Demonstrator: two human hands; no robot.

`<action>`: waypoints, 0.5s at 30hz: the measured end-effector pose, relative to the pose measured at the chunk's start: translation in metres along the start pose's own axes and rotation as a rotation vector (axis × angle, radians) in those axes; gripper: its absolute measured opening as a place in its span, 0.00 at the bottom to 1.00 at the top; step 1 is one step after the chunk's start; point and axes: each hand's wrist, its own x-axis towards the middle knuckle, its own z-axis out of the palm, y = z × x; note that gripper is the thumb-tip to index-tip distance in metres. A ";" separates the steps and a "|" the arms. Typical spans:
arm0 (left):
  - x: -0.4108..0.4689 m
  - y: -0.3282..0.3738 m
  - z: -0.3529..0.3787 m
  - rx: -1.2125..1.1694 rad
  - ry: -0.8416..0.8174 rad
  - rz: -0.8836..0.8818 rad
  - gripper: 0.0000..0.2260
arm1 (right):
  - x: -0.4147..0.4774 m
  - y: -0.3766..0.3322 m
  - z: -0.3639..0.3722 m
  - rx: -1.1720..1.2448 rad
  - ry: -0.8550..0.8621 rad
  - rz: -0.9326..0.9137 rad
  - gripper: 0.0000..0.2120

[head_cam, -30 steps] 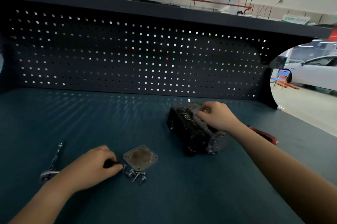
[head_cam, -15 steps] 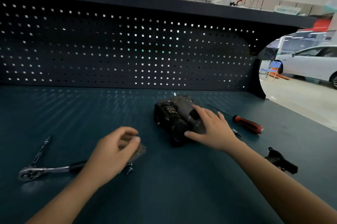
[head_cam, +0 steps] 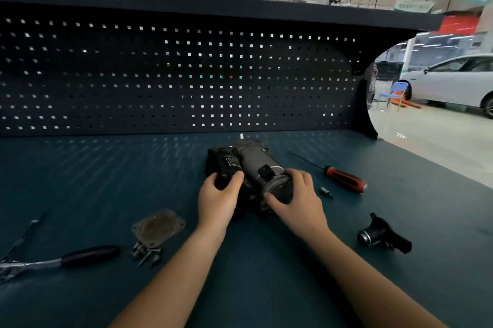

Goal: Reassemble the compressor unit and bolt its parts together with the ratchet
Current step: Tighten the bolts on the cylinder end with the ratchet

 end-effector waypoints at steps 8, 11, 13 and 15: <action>-0.002 -0.009 0.006 -0.142 0.095 0.009 0.20 | -0.026 -0.017 0.001 -0.062 -0.058 -0.005 0.33; 0.003 -0.009 -0.004 -0.157 0.102 -0.006 0.17 | -0.038 -0.028 -0.003 -0.056 -0.088 -0.013 0.35; 0.005 -0.006 -0.010 -0.166 0.088 -0.022 0.12 | -0.047 -0.032 -0.006 -0.036 -0.090 -0.023 0.34; 0.004 -0.004 -0.017 -0.180 0.078 -0.038 0.05 | -0.058 -0.036 -0.009 -0.019 -0.095 -0.029 0.33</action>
